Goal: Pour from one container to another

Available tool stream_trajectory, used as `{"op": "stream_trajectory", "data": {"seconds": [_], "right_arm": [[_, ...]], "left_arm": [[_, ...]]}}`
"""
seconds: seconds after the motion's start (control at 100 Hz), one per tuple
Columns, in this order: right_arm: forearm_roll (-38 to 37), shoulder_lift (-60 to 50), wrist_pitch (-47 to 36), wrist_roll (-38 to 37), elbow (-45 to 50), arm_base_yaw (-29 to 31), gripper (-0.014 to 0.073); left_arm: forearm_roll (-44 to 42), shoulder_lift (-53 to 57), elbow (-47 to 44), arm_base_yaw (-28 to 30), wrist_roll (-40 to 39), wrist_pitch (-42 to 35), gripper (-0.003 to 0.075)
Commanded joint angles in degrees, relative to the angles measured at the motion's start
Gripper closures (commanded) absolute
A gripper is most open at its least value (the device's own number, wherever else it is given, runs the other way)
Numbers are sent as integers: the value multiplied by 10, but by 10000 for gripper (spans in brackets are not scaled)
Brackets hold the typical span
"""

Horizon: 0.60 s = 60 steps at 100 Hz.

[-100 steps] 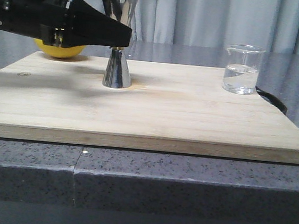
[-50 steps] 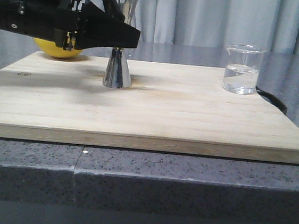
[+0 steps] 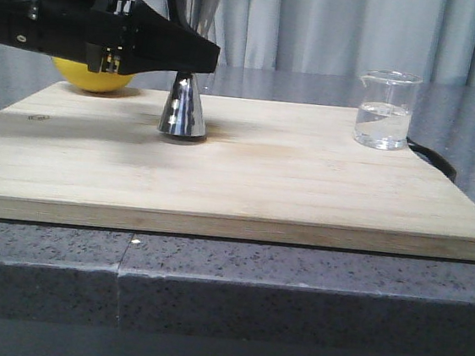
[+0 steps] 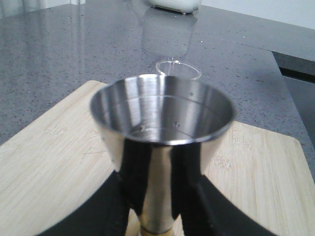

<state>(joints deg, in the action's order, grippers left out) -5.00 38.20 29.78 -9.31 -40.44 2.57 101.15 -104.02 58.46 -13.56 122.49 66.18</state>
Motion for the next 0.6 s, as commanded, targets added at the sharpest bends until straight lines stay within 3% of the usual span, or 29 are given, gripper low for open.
{"op": "stream_trajectory", "data": {"seconds": [0.0,0.22,0.59], "right_arm": [[11,6,-63,7,-20,-1,-42],[73,51,-98,85,-20,-34,-42],[75,141,-165,86,-15,-191,-42]], "left_arm": [[43,40,20,-4,-2,71,551],[43,58,41,-4,-4,71,551],[43,59,46,-4,-4,68,552]]}}
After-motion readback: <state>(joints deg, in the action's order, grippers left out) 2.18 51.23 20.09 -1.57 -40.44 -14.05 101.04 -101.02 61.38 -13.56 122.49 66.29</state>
